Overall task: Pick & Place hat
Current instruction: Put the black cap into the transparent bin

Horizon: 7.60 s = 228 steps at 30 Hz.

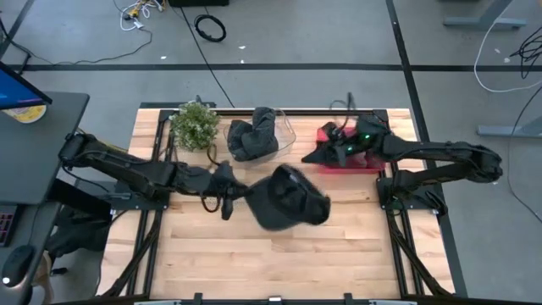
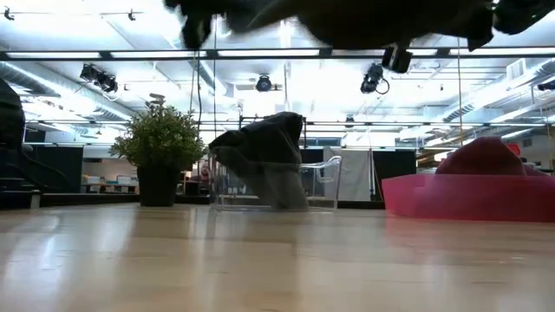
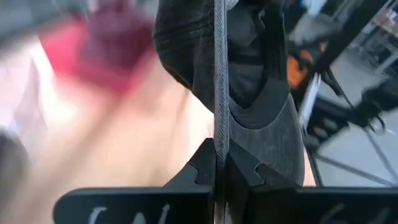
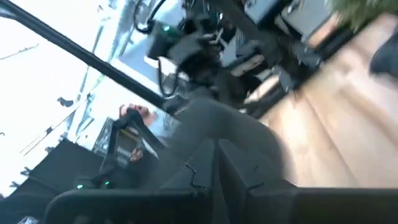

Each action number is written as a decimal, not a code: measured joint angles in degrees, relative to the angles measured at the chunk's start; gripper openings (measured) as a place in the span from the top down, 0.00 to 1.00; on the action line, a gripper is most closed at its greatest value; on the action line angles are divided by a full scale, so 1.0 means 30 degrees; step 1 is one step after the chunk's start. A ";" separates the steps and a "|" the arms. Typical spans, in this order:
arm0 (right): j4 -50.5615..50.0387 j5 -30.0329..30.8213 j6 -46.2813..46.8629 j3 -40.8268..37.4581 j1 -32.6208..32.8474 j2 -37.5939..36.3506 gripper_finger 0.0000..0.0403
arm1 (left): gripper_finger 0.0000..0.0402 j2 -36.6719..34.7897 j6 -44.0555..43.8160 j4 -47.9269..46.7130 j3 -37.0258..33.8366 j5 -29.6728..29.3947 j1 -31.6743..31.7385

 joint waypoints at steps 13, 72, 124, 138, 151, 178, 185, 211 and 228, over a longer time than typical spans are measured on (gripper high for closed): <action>0.0448 -0.0189 0.0154 -0.0007 -0.1885 -0.2027 0.94 | 0.97 -0.0194 0.9784 0.0642 0.6169 -0.8936 -0.0393; 0.9441 1.2743 -0.5996 -0.0007 0.0810 -0.0155 0.78 | 0.96 0.5721 0.9379 1.4203 0.6822 -0.5963 0.5622; 0.0430 1.4799 -1.6173 0.0007 -0.0813 -0.5513 0.99 | 0.35 0.2133 0.9801 1.3251 0.6829 -0.8238 0.4702; -0.3701 1.3675 -1.7899 0.0007 0.1075 -0.4664 0.99 | 0.33 0.2308 0.8633 -0.7738 1.5258 -0.7621 0.5976; -0.3660 1.3224 -1.8301 0.0007 0.2106 -0.3427 0.99 | 0.33 0.6945 0.7971 -1.6923 2.3362 -0.1397 0.8245; -0.3907 1.3137 -1.8000 0.0007 0.2399 -0.3295 0.99 | 0.33 0.7237 0.7950 -1.7539 2.5279 0.4464 0.8292; -0.3823 1.2663 -1.7624 0.0007 0.2399 -0.3295 0.99 | 0.33 0.8205 0.7882 -1.9535 2.4666 0.4871 0.8208; -0.3645 1.2889 -1.6092 0.0000 0.2421 -0.3295 0.95 | 0.85 1.0567 1.3955 -1.6663 2.4665 0.1502 0.8971; -0.4271 1.1651 -1.2917 -0.0007 0.2421 -0.4527 0.25 | 0.99 1.0574 2.5361 -1.5904 2.4694 0.0651 0.8420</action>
